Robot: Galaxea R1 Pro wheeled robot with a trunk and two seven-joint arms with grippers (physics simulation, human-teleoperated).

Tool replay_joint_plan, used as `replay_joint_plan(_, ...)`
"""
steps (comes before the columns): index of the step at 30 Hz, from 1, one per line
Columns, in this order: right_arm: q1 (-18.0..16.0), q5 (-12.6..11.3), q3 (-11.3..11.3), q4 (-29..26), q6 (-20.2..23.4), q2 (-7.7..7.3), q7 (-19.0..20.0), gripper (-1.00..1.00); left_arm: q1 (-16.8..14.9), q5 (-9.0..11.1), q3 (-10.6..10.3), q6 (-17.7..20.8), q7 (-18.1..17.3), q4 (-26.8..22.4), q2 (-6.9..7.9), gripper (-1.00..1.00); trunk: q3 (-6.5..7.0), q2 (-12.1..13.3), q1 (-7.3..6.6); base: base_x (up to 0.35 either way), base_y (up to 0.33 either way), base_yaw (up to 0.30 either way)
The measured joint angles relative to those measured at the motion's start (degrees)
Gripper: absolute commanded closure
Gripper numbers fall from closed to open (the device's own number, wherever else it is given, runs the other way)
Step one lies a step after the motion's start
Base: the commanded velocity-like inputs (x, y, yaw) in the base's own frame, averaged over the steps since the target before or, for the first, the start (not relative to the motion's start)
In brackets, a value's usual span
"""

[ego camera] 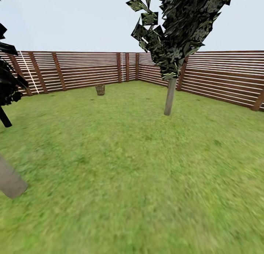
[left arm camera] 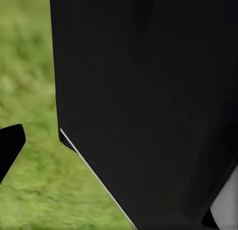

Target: Take the three Easter eggs out of the wicker basket on the lawn in the garden, then place them on the lawn next to a single tree (choose any tree) so that all three eggs are next to the same tree and none are left in the basket.

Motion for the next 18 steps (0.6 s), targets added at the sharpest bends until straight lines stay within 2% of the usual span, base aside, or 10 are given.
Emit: replay_joint_plan(18, 0.00, -0.01, 0.02, -0.02, -0.03, -0.10, -0.06, -1.00, 0.00, 0.08, 0.00, 0.00, 0.00, 0.00, 0.07, -1.00, 0.00, 0.00, 0.00, 0.332, 0.000, 0.000)
